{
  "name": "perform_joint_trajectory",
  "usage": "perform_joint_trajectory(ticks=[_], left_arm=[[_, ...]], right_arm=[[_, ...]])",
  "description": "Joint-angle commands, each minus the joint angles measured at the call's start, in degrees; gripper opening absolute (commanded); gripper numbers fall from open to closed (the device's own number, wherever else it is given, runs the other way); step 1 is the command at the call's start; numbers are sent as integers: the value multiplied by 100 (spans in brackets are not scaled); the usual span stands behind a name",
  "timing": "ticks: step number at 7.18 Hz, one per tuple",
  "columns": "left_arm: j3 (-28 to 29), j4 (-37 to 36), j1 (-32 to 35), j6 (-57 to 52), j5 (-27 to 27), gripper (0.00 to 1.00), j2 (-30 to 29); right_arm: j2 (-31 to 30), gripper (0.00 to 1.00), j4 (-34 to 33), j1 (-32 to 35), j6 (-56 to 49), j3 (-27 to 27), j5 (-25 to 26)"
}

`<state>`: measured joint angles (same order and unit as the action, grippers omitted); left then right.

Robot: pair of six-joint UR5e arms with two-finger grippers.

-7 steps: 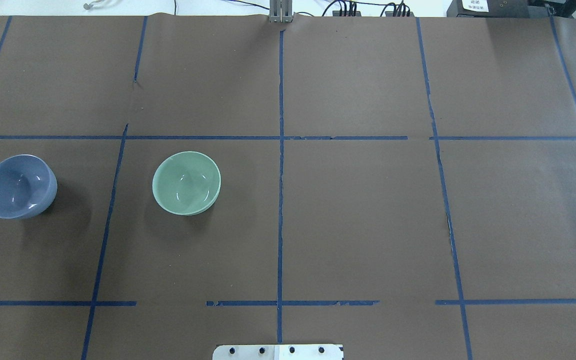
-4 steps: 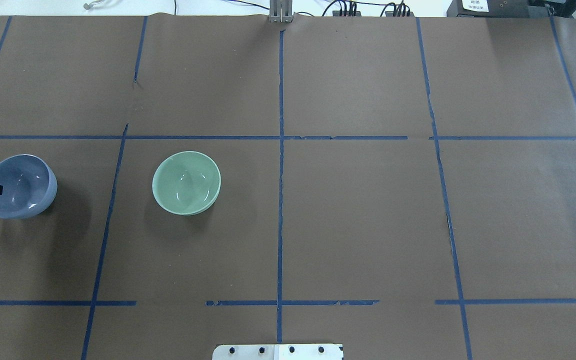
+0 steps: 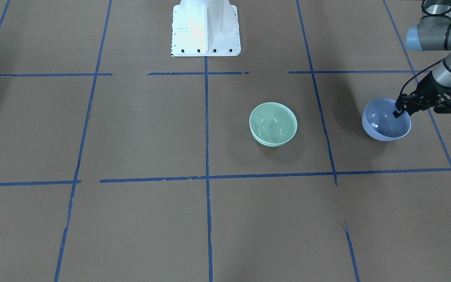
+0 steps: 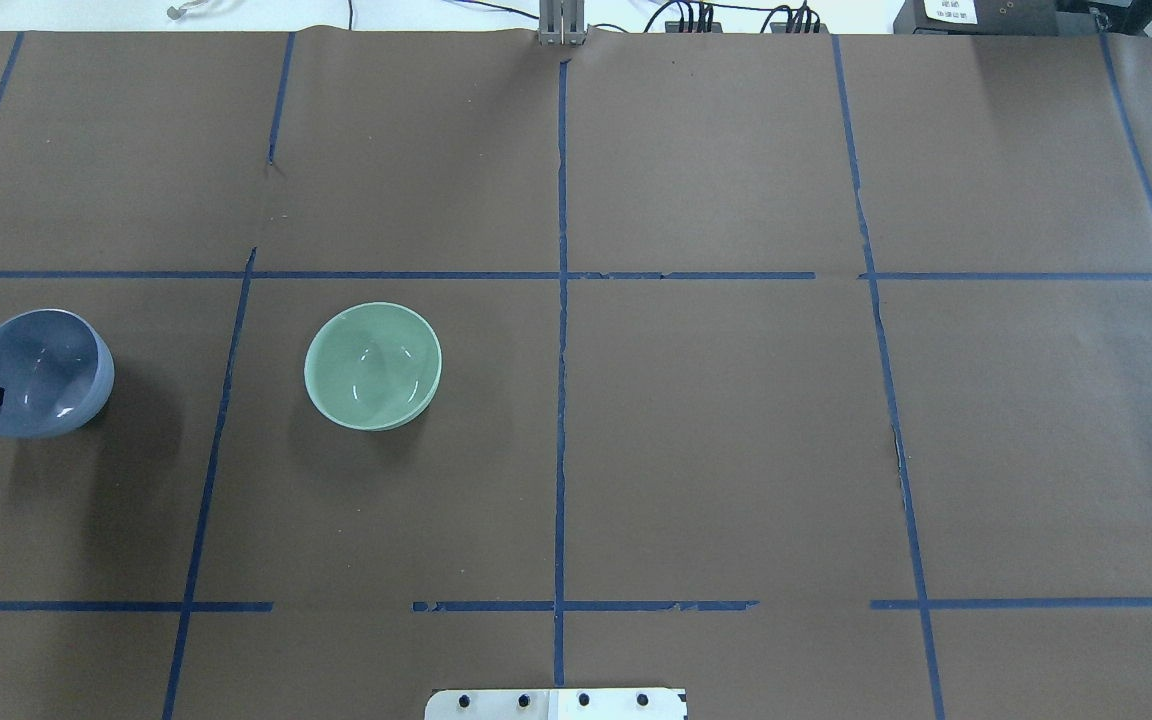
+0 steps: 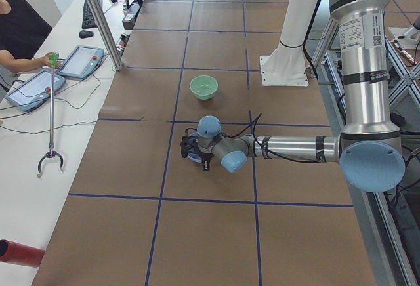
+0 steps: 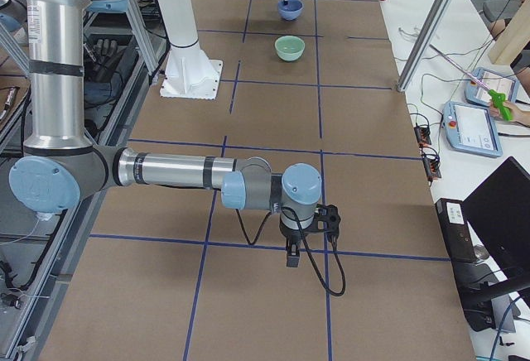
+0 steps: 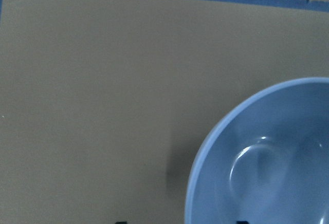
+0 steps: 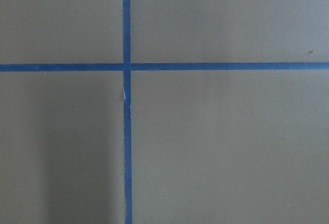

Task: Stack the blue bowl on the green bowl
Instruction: 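Reach the left gripper down to the rim of the blue bowl and grasp it, then lift the blue bowl with the left gripper and carry it over the green bowl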

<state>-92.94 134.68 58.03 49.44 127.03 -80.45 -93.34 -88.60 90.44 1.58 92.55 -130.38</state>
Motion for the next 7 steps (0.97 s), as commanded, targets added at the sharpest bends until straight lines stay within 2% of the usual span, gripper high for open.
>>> perform_joint_trajectory(ticks=[1,2,3,5,7], left_arm=[[-406,-90,85,-39,162,0,99],[-609,-239,242,-205,694,0,117],[-1099,-832,592,-624,987,0,300],[-2582,-3383,1111,-1687,964,0,214],[-3394,-4508,1605,-1684,955,0,-144]], right_arm=[[0,100,0,0,0,0,4],[0,100,0,0,0,0,4],[0,100,0,0,0,0,4],[0,100,0,0,0,0,4],[0,100,0,0,0,0,4]])
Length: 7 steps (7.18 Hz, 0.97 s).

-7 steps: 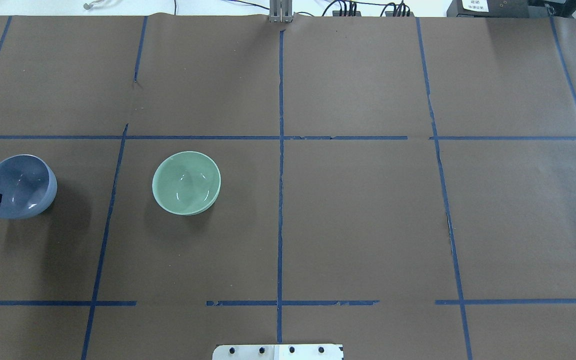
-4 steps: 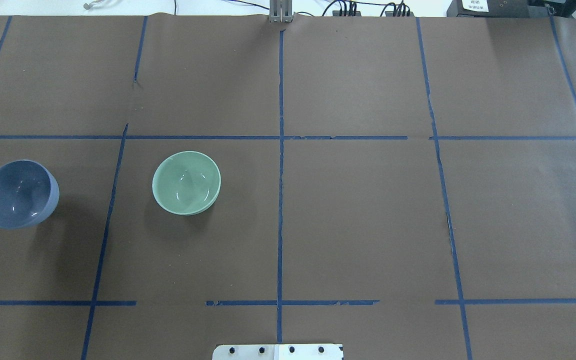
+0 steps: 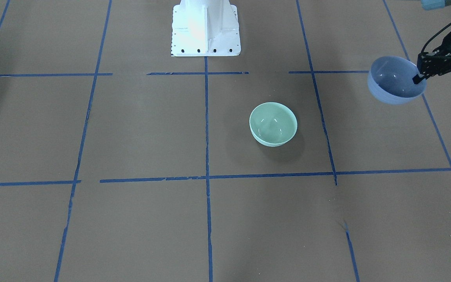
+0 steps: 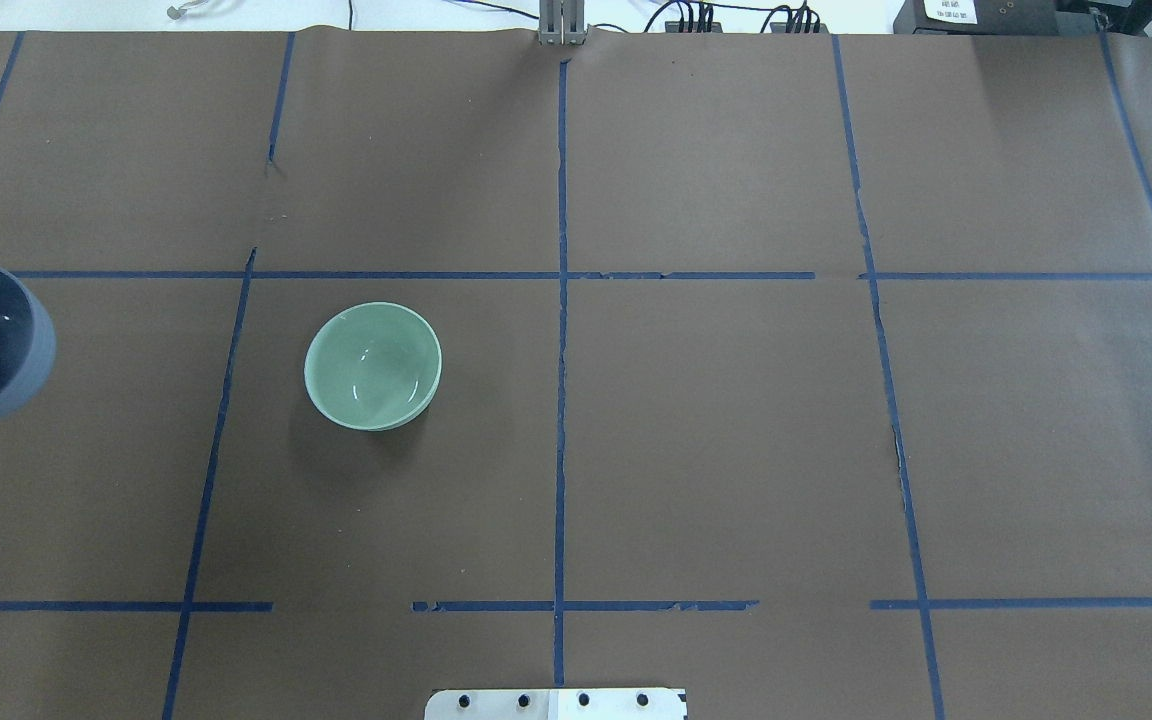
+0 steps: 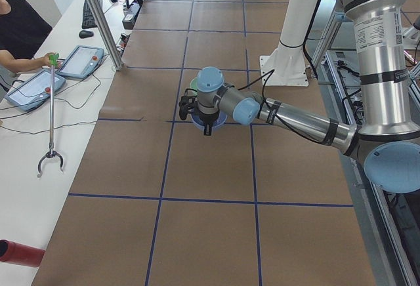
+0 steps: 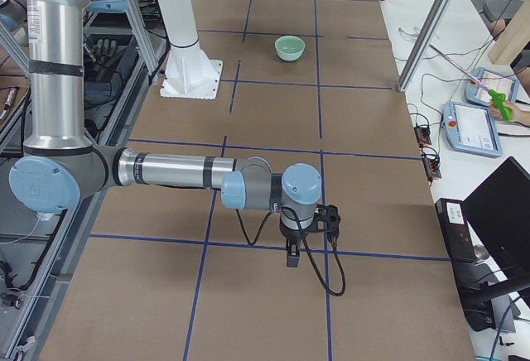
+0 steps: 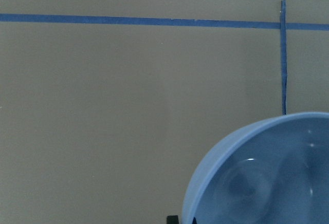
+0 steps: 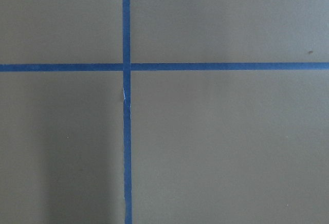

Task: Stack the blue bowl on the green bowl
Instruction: 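Lift the blue bowl with the left gripper and carry it over the green bowl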

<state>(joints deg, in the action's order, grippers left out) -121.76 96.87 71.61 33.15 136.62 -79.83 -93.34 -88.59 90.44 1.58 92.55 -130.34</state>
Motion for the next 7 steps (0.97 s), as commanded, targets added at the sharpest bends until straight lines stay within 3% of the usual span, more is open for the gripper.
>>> perform_joint_trajectory(ticks=[1,3,4,6,7], left_arm=[[-629,-966,161,416,-12,0,-435],[-674,-951,-898,2222,-12,0,-1303],[-621,-951,-1582,3223,-256,0,-1873],[8,-916,-2395,4040,-679,0,-2762],[377,-437,-2554,4172,-915,0,-2836]], right_arm=[[0,100,-9,0,0,0,-9],[0,100,0,0,0,0,0],[0,100,0,0,0,0,-9],[0,100,0,0,0,0,-9],[0,100,0,0,0,0,0]])
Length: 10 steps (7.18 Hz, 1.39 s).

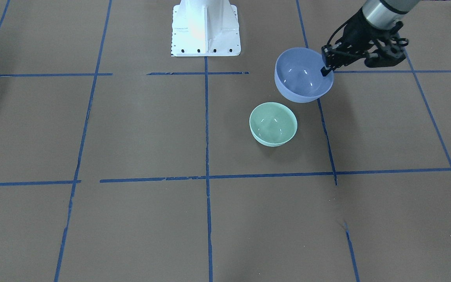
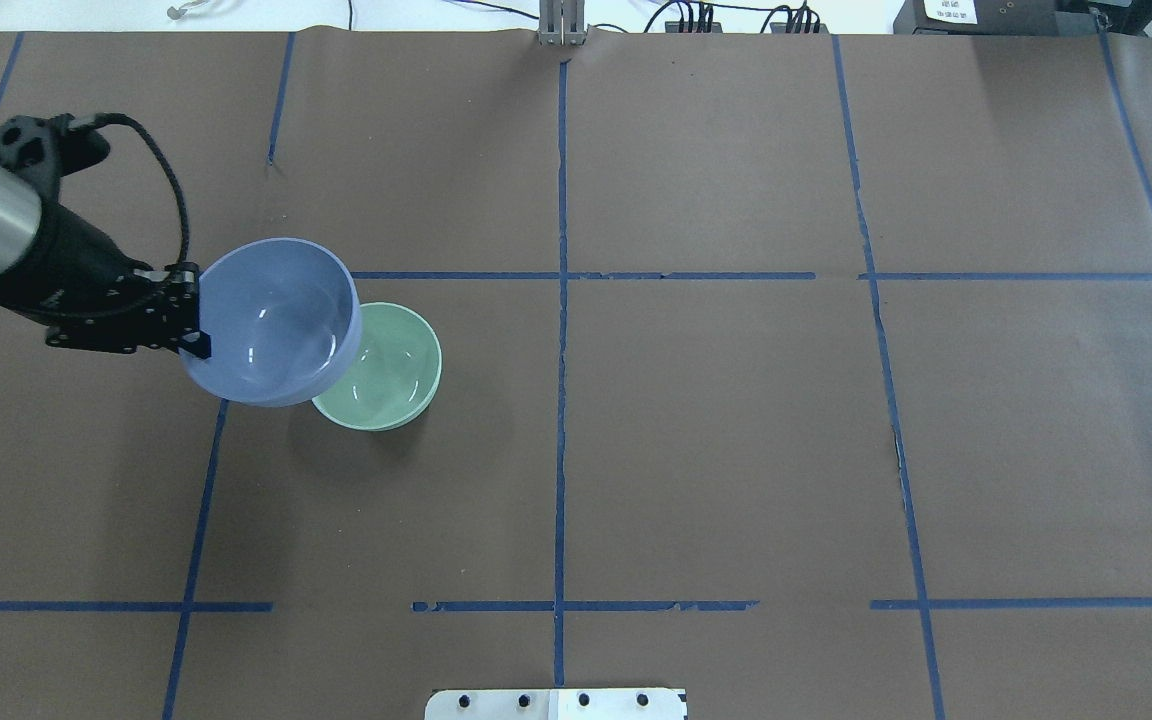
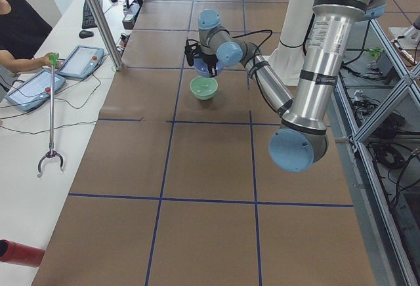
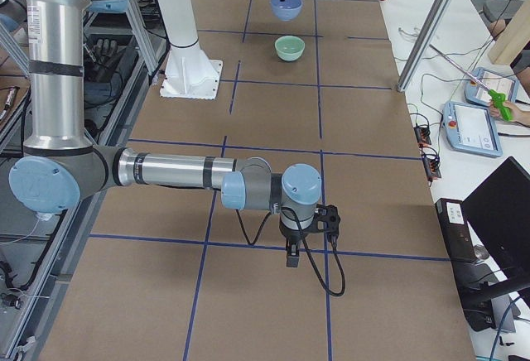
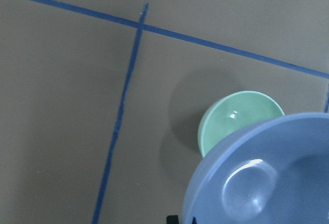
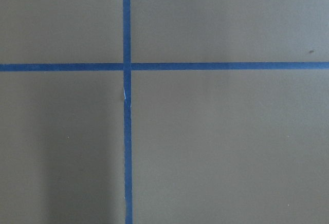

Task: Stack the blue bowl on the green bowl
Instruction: 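Lift the blue bowl with the left gripper and carry it over the green bowl, then lower the blue bowl into the green bowl and open the left gripper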

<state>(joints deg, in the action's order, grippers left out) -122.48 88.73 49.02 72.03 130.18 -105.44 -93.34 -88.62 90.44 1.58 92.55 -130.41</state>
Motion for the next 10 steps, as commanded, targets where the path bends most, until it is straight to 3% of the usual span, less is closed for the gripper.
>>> perform_joint_trajectory(ticks=[1,2,4,10], left_arm=[[888,1139,-305,590,-361,0,-258],[1153,1608,-357,749,-388,0,-231],[1217,1639,-533,760,-694,0,-222],[1279,1639,-771,742,-792,0,-55]], right_arm=[[0,100,2,0,0,0,7],[0,100,2,0,0,0,-2],[0,100,2,0,0,0,-2],[0,100,2,0,0,0,7]])
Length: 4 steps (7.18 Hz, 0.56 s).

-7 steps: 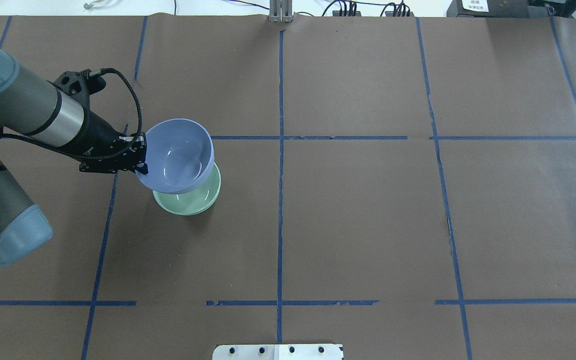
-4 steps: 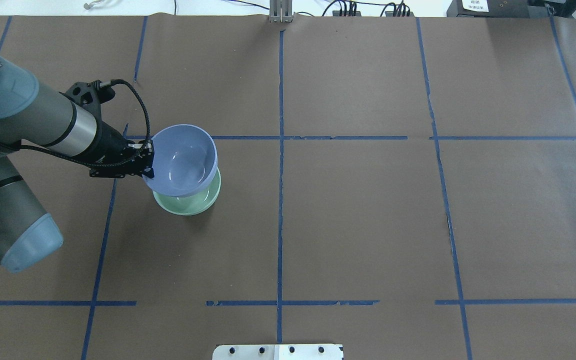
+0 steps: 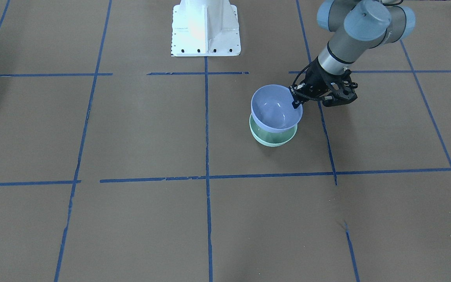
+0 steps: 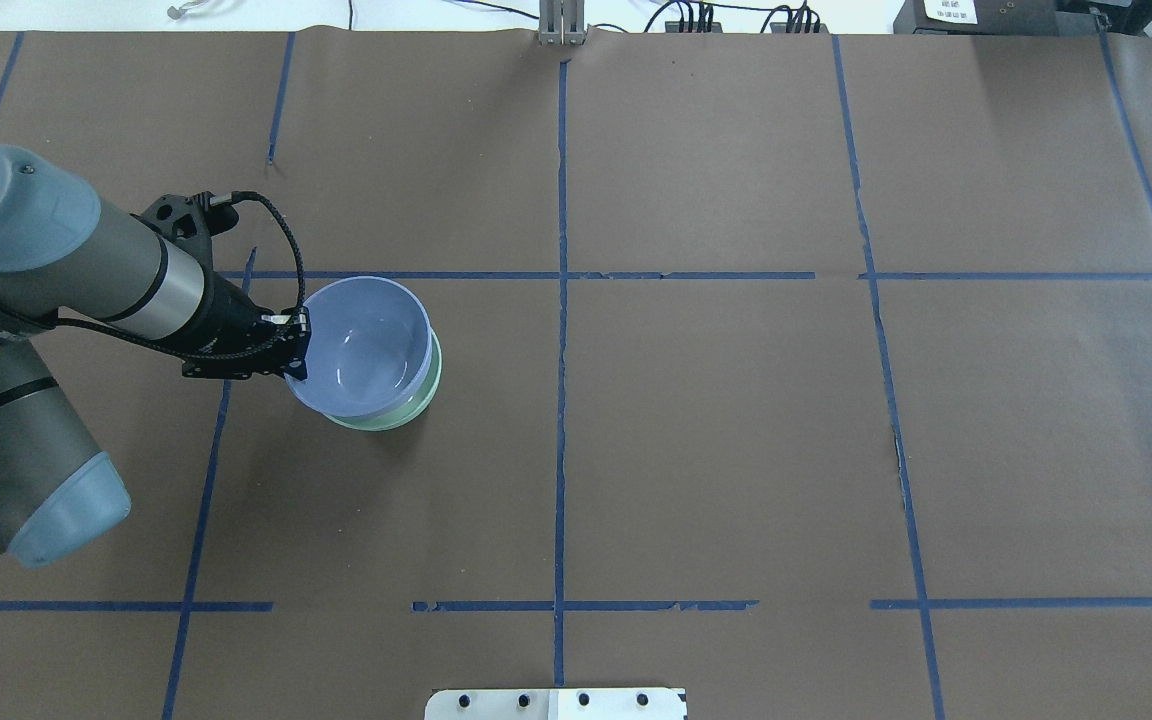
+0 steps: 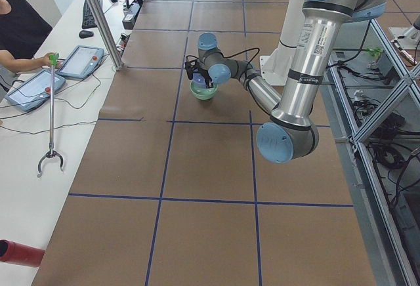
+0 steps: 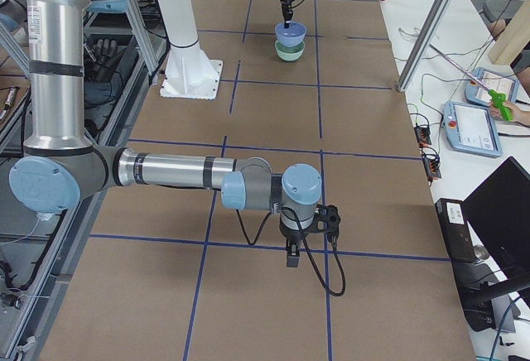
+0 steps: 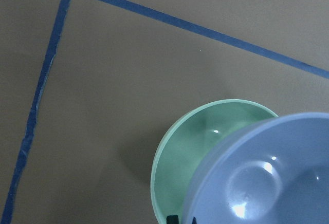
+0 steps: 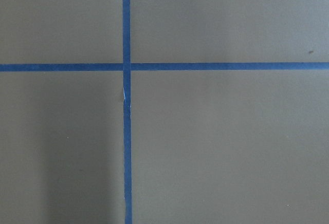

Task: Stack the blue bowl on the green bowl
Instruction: 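Lower the blue bowl into the green bowl and open the left gripper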

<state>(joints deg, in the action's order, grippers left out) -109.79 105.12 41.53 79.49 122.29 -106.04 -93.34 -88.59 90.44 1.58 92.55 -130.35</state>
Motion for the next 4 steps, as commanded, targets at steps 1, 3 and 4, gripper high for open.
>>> perform_joint_trajectory(ticks=[1,3,4], left_arm=[[45,0,-31,-21,-3,0,5],[98,0,-31,-38,6,0,22],[124,0,-31,-47,6,0,14]], right_arm=[[0,100,0,0,0,0,-8],[0,100,-9,0,0,0,0],[0,100,0,0,0,0,0]])
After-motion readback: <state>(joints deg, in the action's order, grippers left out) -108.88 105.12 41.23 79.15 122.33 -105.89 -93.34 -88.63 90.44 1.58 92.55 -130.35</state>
